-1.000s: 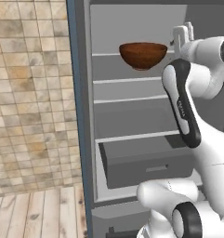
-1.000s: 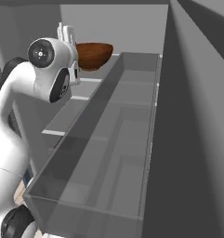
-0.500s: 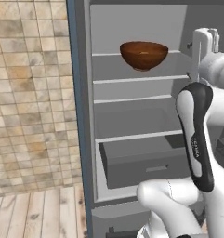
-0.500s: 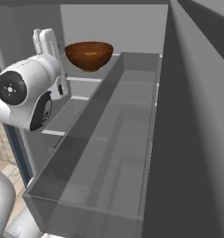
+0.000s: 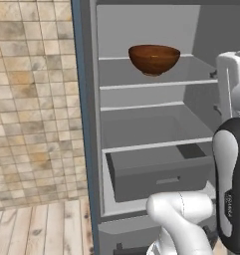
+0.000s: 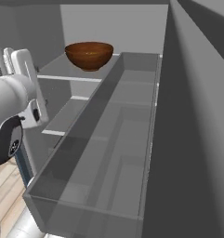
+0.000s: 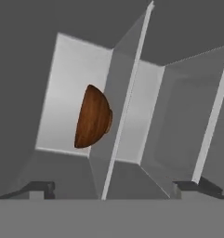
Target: Place the bowl with the lemon and mushroom on the top shelf of the fridge. Place the bowl with the chicken drumstick and steak on the second highest shelf of the fridge.
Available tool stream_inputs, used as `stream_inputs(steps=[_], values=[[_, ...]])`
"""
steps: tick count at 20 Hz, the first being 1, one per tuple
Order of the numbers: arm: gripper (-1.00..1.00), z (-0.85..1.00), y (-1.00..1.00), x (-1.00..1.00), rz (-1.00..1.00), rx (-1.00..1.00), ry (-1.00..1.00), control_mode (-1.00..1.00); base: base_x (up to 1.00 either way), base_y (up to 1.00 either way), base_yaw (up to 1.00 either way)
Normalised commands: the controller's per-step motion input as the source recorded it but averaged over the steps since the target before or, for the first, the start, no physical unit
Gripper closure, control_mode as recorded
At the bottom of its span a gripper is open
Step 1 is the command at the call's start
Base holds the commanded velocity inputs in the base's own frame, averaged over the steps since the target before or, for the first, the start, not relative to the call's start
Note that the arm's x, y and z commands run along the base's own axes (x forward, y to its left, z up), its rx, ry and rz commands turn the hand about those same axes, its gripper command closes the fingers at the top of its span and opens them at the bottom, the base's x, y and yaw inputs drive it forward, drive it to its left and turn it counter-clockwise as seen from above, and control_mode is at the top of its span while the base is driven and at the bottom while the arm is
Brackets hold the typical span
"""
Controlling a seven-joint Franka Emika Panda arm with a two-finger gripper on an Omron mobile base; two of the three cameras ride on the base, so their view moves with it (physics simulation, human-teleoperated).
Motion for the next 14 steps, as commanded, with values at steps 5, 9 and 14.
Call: stream_inputs(steps=[5,9,14], values=[[-1.00,-0.38,0.24,-0.75,0.14,-0.15,0.53,-1.00,0.00,0.00,0.00],[-1.00,-0.94,0.30,-0.04,0.14,-0.30,0.36,-1.00,0.00,0.00,0.00],[-1.00,-0.94,0.16,0.02,0.20,-0.29,0.14,-1.00,0.00,0.00,0.00]])
